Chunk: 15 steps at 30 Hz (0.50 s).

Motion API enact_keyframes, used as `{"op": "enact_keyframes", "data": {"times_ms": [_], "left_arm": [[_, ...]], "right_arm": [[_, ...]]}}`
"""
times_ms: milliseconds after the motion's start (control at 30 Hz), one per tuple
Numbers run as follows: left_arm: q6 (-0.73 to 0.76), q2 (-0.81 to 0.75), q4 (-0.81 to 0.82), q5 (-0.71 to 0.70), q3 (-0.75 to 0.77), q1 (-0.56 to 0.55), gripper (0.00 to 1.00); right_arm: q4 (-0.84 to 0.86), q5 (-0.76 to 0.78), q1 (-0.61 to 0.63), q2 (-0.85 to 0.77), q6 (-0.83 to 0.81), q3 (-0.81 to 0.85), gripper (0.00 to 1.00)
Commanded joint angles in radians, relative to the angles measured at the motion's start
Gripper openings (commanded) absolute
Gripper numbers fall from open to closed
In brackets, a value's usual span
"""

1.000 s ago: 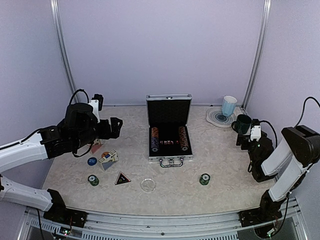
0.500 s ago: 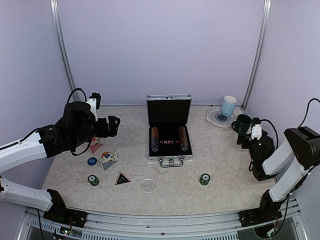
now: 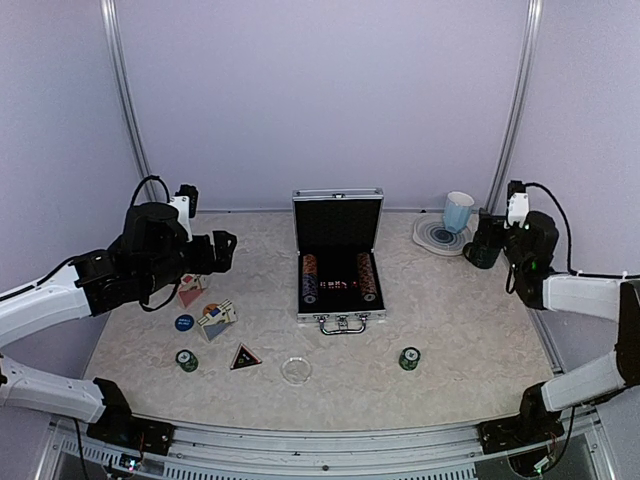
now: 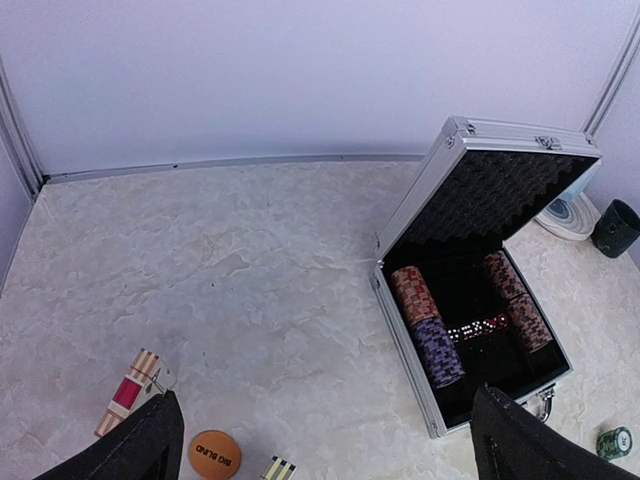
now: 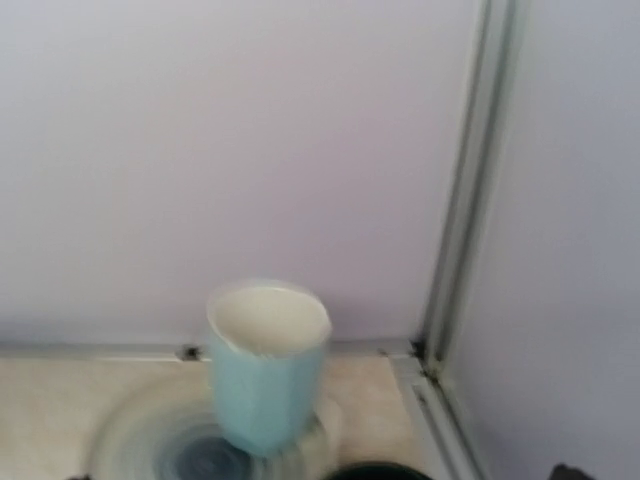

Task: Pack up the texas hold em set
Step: Pick up the poker case from the center of the board.

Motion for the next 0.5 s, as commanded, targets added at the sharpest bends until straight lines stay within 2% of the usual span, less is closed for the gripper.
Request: {"op": "enact_keyframes", "data": {"times_ms": [0, 133, 300, 467], "left_arm": [[0.014, 0.004, -0.038, -0.025, 0.005, 0.008, 0.99], [0.015, 0.011, -0.049, -0.028, 0.009, 0.012, 0.99], [0.010, 0.025, -0.069, -0.025, 0.019, 0.020, 0.99], [0.000, 0.057, -0.098, -0.025, 0.034, 0.025, 0.99]], "right_arm": [[-0.602, -0.078, 0.028, -0.059, 0.158, 0.203, 0.99], [-0.871, -0.070, 0.114, -0.053, 0.204, 0.309, 0.99], [-1.111, -0.062, 0.189, -0.014, 0.256, 0.405, 0.99], [-1.217, -0.148, 0.207, -0.054, 0.292, 0.441, 0.99]]}}
